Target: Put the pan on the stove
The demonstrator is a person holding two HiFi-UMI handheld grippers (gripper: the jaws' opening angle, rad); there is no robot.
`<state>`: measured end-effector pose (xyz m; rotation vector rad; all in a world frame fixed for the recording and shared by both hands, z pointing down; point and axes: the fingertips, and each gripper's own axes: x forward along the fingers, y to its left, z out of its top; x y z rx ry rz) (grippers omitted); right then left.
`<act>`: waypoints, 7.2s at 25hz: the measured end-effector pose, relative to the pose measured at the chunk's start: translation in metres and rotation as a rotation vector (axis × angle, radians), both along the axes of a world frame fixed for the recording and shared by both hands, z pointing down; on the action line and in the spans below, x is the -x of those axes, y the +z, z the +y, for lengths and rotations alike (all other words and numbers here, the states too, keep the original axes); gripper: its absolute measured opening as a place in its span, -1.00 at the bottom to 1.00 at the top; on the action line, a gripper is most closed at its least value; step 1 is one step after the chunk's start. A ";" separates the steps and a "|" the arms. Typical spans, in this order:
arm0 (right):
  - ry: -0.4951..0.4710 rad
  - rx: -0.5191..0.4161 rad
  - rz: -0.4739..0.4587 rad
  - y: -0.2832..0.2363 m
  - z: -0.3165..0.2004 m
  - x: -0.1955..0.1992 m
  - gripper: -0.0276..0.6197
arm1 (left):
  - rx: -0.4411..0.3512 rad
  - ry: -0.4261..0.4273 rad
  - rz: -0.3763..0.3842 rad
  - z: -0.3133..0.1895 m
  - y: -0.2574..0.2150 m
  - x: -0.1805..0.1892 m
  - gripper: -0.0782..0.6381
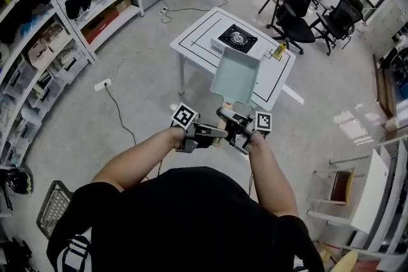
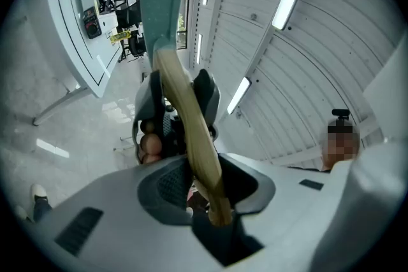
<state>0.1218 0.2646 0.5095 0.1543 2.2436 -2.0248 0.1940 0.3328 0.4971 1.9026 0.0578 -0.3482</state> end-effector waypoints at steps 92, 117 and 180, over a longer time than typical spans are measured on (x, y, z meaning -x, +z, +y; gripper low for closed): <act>-0.124 0.078 0.010 0.045 -0.329 0.009 -0.49 | 0.076 -0.103 -0.011 -0.338 0.037 0.002 -0.43; -0.014 0.071 0.047 0.045 -0.373 0.046 -0.49 | 0.069 0.011 0.032 -0.374 0.036 0.047 -0.43; 0.509 0.071 0.083 0.042 -0.472 0.164 -0.50 | 0.067 0.579 0.066 -0.444 0.030 0.210 -0.44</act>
